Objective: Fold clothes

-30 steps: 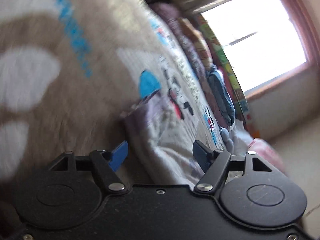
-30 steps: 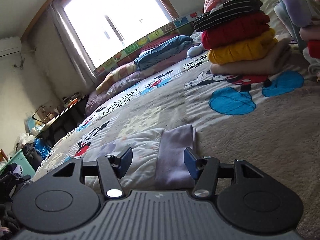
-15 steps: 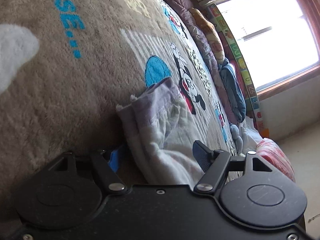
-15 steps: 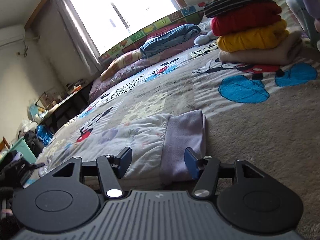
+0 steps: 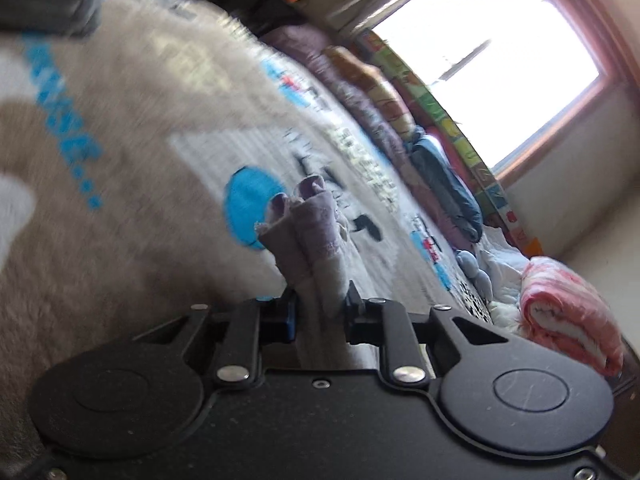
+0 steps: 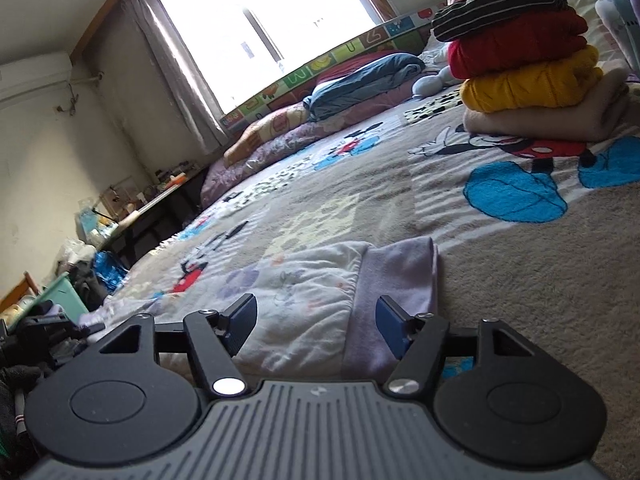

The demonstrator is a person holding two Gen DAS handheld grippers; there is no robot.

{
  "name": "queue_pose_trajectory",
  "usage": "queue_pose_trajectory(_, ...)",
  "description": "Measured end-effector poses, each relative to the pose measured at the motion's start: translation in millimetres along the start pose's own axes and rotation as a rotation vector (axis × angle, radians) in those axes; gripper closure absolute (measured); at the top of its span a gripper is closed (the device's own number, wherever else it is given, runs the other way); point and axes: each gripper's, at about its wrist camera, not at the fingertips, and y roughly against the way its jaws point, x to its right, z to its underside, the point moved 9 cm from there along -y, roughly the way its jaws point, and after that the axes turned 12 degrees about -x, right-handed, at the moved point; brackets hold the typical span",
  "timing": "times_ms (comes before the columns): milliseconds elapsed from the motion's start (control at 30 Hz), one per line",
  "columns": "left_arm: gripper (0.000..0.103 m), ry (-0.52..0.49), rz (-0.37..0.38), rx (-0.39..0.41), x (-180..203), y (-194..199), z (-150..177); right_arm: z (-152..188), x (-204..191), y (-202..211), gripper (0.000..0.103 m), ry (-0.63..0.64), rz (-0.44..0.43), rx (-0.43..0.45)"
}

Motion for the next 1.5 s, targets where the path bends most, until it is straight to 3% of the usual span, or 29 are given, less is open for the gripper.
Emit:
queue_pose_trajectory(333, 0.085, -0.413, 0.019, 0.093, 121, 23, 28, -2, 5, 5, 0.039, -0.124, -0.132, -0.002)
queue_pose_trajectory(667, 0.085, -0.872, -0.057, 0.104, 203, -9, 118, -7, 48, 24, 0.033, -0.352, -0.168, 0.062)
queue_pose_trajectory(933, 0.085, -1.131, -0.104, 0.116, 226, -43, 189, -7, 82, 33, 0.027, -0.491, -0.195, 0.105)
queue_pose_trajectory(1167, 0.086, -1.307, -0.131, 0.098, 230, -65, 252, -6, 91, 31, 0.025, -0.509, -0.209, 0.089)
queue_pose_trajectory(1333, 0.086, -1.398, -0.141, 0.093, 225, -73, 280, -9, 91, 30, 0.024, -0.504, -0.208, 0.085)
queue_pose_trajectory(1500, 0.085, -1.423, -0.145, 0.072, 220, -79, 290, -12, 93, 26, 0.024, -0.498, -0.2, 0.085)
